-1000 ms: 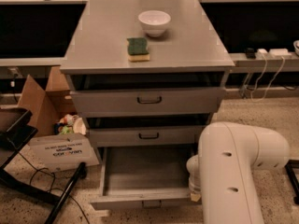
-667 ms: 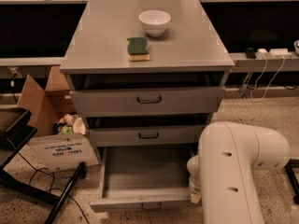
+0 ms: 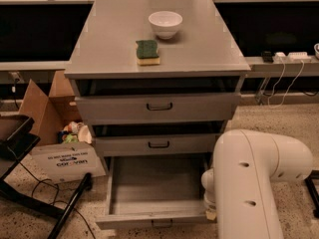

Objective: Open bottom drawer

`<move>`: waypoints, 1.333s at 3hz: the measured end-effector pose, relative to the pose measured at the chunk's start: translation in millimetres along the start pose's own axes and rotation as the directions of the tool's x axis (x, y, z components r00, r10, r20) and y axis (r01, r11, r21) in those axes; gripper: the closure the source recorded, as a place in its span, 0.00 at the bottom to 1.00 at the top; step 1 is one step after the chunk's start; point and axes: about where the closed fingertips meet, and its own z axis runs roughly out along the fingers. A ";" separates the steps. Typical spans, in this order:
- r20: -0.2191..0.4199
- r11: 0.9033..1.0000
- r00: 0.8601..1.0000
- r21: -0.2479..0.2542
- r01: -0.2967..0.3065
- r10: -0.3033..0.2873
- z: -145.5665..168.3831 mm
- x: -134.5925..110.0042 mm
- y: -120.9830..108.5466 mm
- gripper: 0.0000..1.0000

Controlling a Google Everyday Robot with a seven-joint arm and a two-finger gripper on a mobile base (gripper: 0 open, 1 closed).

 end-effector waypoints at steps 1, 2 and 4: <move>-0.010 0.999 1.000 -0.014 -0.030 0.030 -0.6 7.3 7.2 1.00; -0.018 0.998 0.998 -0.028 -0.054 0.053 -1.6 13.2 13.9 1.00; -0.018 0.998 0.998 -0.028 -0.054 0.053 -1.5 13.1 14.0 0.61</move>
Offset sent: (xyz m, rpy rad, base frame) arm -0.2889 -0.1677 0.0177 -0.0473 0.3748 -0.4812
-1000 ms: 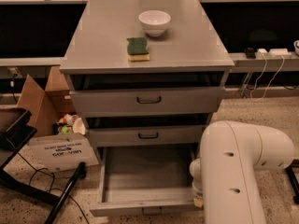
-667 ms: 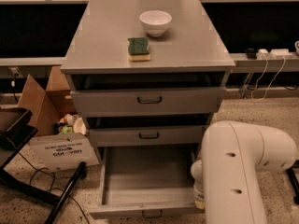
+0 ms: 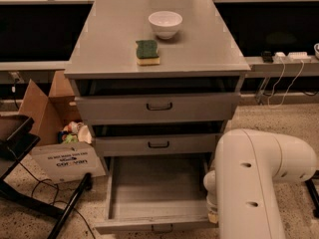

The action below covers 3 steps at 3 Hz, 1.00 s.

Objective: Open bottom drawer

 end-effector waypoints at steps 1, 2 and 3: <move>0.000 1.000 1.000 0.000 0.000 0.000 0.0 0.0 0.0 0.29; 0.000 1.000 1.000 0.000 0.000 0.000 0.1 0.0 0.1 0.06; 0.002 1.000 1.000 -0.002 0.001 -0.001 1.0 0.1 0.7 0.00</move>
Offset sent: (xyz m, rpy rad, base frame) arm 0.0000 0.0000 0.0000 0.0000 0.0000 0.0000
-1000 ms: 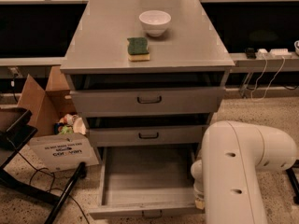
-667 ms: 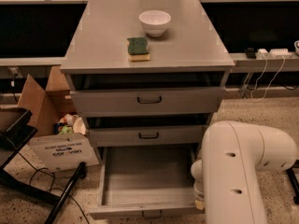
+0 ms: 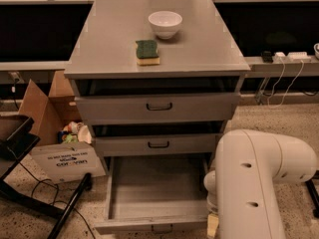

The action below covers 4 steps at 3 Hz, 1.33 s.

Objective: Open bottom drawer

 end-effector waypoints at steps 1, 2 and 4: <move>0.056 0.996 0.998 -0.080 0.024 -0.020 36.8 2.6 33.0 0.04; 0.063 0.995 0.998 -0.098 0.028 -0.022 37.3 3.9 43.3 0.27; 0.050 0.997 0.996 0.019 0.077 -0.078 -0.4 -9.4 26.8 0.73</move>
Offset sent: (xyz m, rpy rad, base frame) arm -0.1953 0.0492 -0.0860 0.2861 0.2772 -0.0052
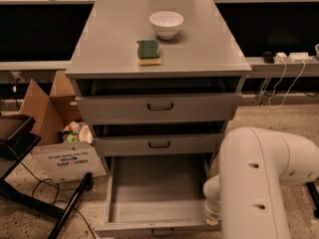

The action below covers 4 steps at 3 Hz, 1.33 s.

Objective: Open bottom drawer

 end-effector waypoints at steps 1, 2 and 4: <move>-0.075 0.995 0.992 -0.023 -0.100 0.098 -12.0 41.3 65.2 1.00; -0.188 0.955 0.955 -0.146 -0.259 0.230 -0.2 90.3 165.5 1.00; -0.159 0.960 0.960 -0.125 -0.249 0.228 -10.4 92.2 177.1 0.59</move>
Offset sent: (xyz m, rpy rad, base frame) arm -0.3660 -0.0450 0.0647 -0.2865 0.4833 -0.4364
